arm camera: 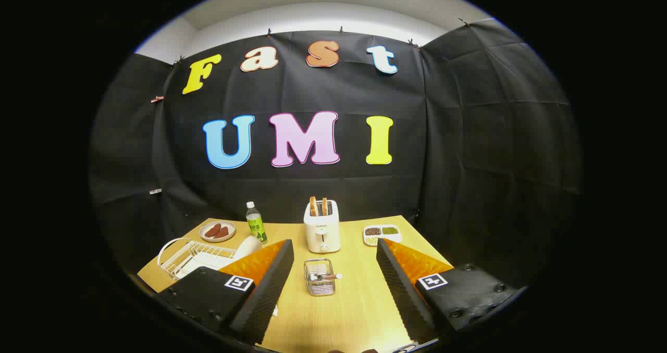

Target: Take the plate from the dish rack, then take the spoon from the basket and place it into the plate.

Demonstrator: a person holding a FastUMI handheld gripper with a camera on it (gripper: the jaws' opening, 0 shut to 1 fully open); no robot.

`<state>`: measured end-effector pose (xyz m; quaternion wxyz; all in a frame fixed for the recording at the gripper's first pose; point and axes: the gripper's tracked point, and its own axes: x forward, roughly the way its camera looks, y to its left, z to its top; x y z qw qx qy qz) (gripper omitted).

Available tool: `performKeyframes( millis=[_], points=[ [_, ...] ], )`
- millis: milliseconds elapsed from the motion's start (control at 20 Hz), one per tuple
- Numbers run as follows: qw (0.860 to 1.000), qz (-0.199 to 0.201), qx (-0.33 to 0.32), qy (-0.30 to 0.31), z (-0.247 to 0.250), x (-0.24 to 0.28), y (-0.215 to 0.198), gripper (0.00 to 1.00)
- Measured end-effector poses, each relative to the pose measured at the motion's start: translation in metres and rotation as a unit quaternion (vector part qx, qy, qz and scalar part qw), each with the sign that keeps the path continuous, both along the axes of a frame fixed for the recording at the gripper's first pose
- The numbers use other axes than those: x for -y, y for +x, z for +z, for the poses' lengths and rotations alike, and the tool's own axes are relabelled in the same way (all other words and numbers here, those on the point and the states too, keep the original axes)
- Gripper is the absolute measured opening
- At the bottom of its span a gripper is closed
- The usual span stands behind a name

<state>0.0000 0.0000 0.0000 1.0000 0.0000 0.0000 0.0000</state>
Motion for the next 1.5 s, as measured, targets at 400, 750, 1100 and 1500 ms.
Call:
performKeyframes(
  millis=[400,750,1100,1500],
  points=[
    [1.0,-0.008,-0.008,-0.004,-0.004,0.001,-0.002,0.98],
    [1.0,-0.007,-0.01,-0.008,-0.005,-0.001,-0.004,0.98],
    [1.0,0.002,-0.023,-0.018,-0.011,-0.007,0.005,0.98],
    [0.997,0.049,-0.057,-0.031,-0.01,-0.052,0.042,0.98]
  ],
)
